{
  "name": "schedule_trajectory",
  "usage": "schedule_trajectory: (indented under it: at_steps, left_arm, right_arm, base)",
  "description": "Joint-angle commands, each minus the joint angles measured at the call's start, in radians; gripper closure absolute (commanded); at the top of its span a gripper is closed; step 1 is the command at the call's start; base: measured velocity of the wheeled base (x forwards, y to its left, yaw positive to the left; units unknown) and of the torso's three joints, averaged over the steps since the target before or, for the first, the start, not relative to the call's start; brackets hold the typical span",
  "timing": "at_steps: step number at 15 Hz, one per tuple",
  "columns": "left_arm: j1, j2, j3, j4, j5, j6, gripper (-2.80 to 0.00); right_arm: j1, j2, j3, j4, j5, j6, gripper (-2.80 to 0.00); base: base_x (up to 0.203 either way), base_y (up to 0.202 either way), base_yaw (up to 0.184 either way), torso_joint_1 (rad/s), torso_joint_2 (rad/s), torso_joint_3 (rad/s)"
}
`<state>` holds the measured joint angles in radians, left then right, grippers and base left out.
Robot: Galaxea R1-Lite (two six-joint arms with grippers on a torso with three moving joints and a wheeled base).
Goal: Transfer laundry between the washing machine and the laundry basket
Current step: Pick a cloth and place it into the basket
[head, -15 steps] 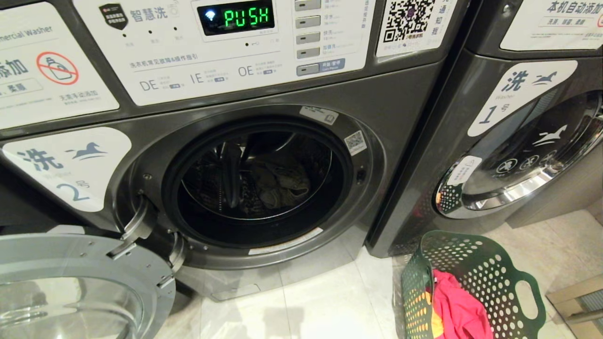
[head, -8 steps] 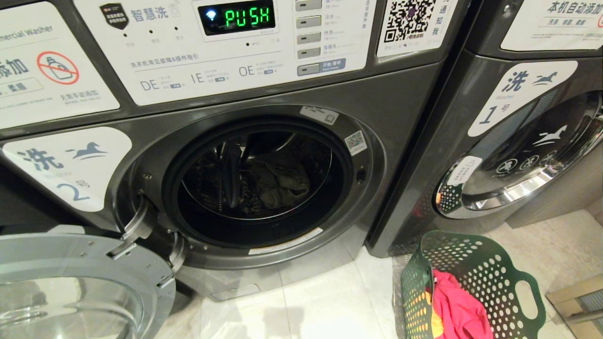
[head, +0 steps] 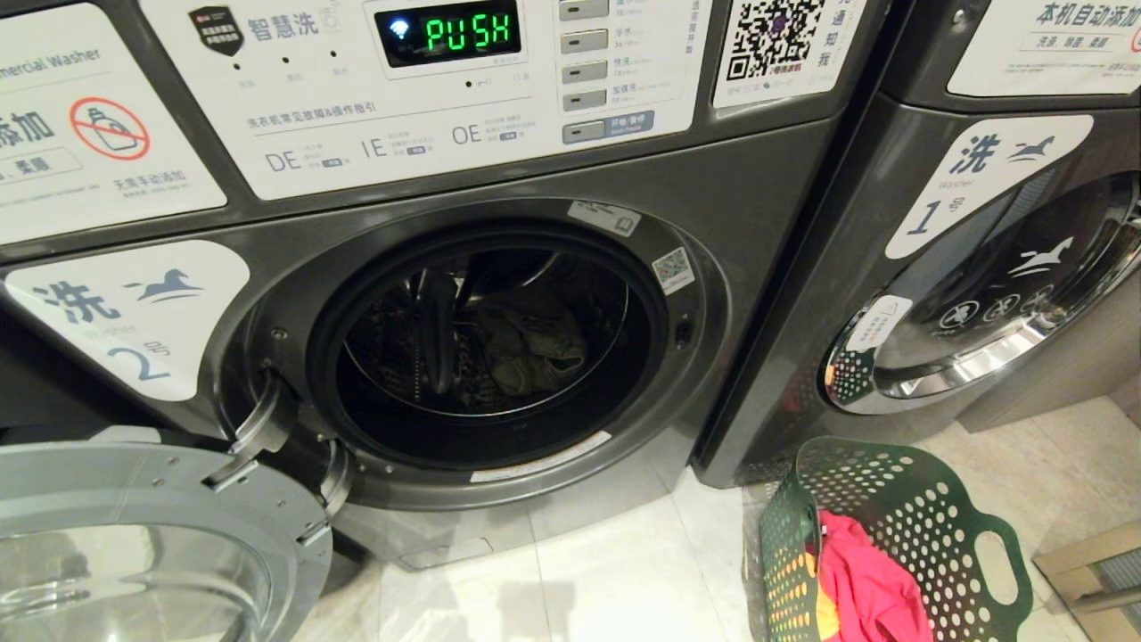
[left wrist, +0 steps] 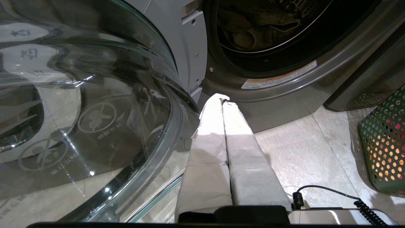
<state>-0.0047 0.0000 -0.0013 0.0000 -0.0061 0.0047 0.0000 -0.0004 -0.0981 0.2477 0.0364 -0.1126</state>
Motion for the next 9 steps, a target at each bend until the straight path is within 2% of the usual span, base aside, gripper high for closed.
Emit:
schedule_trajectory:
  at_steps: [1,5,6,9]
  left_arm:
    - [0.0,0.0,0.0,0.0,0.0,0.0,0.0]
    - [0.0,0.0,0.001,-0.002,0.0,0.0,0.0]
    - [0.0,0.0,0.0,-0.002,0.0,0.0,0.0]
    - [0.0,0.0,0.0,-0.002,0.0,0.0,0.0]
  right_arm:
    - [0.0,0.002,0.0,0.001,0.0,-0.002,0.0]
    - [0.0,0.002,0.0,0.001,0.0,-0.002,0.0]
    - [0.0,0.002,0.0,0.002,0.0,-0.002,0.0]
    - [0.0,0.002,0.0,0.001,0.0,-0.002,0.0]
  base:
    - [0.0,0.0,0.0,0.0,0.0,0.0]
    - [0.0,0.0,0.0,0.0,0.0,0.0]
    - [0.002,-0.008,0.074,0.0,0.0,0.0]
    - [0.003,-0.008,0.164,-0.002,0.0,0.004]
